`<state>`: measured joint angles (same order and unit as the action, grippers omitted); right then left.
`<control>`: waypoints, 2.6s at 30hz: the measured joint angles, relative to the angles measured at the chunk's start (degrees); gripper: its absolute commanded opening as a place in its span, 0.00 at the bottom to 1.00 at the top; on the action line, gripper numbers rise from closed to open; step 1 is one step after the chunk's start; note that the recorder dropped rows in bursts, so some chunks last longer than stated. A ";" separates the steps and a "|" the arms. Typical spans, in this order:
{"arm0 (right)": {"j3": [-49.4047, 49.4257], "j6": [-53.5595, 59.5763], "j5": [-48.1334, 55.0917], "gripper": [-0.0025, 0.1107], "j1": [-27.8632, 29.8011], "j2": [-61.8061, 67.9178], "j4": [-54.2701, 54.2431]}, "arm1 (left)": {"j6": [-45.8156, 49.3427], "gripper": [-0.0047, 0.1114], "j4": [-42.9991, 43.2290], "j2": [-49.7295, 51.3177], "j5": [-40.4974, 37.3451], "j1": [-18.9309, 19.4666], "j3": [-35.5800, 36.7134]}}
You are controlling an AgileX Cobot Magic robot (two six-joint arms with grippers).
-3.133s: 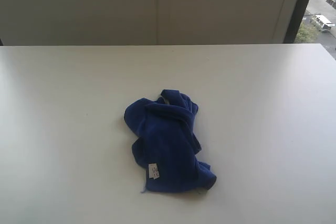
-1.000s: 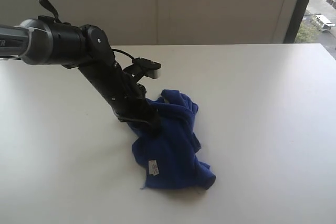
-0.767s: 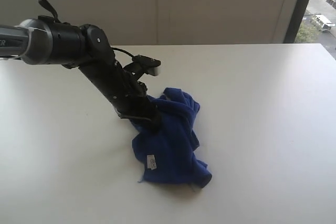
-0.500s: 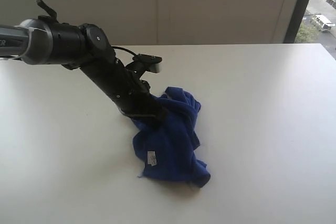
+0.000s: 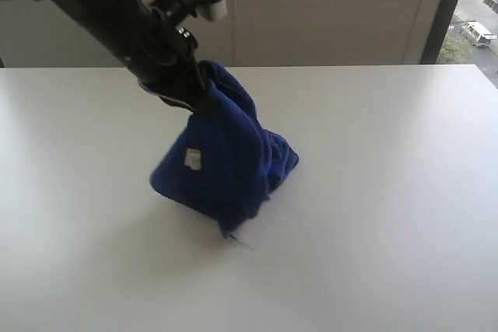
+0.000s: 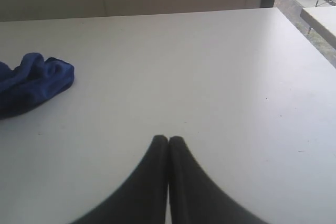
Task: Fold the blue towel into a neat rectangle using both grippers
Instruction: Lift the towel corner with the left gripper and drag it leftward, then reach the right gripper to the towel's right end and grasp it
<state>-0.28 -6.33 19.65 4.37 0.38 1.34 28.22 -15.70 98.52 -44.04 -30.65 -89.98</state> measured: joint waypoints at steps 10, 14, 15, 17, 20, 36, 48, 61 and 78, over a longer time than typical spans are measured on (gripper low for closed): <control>0.00 0.00 0.00 0.02 0.00 0.00 0.00 | -1.30 0.04 13.92 -13.21 -6.83 0.00 -2.61; 0.00 0.00 0.00 0.02 0.00 0.00 0.00 | -1.33 0.04 17.40 -16.60 -8.33 0.00 -2.61; 0.00 0.00 0.00 0.02 0.00 0.00 0.00 | -1.33 0.04 18.51 -17.27 -9.14 0.00 -2.61; 0.00 0.00 0.00 0.02 0.00 0.00 0.00 | -1.33 0.04 20.82 -18.33 -11.19 0.00 -2.61; 0.00 0.00 0.00 0.02 0.00 0.00 0.00 | -1.33 0.04 25.38 -19.19 -15.71 0.00 -2.61; 0.00 -13.04 -39.45 0.02 0.00 -0.13 -3.50 | 0.13 0.04 38.03 -19.67 -20.83 0.00 -2.61; -10.26 -29.20 -10.74 0.02 -2.16 14.81 -4.10 | -2.33 0.04 28.61 -19.77 -20.73 0.09 6.17; -55.67 38.17 19.48 0.02 -13.23 78.35 -31.53 | -7.61 0.04 29.98 -19.53 -15.49 3.02 26.24; -96.76 81.91 13.93 0.50 -19.70 124.03 -41.94 | -8.41 0.04 28.78 -19.53 -7.45 3.16 32.72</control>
<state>-97.03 75.59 33.58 -15.33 124.41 -40.59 19.81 13.08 79.00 -51.49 -27.49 -57.26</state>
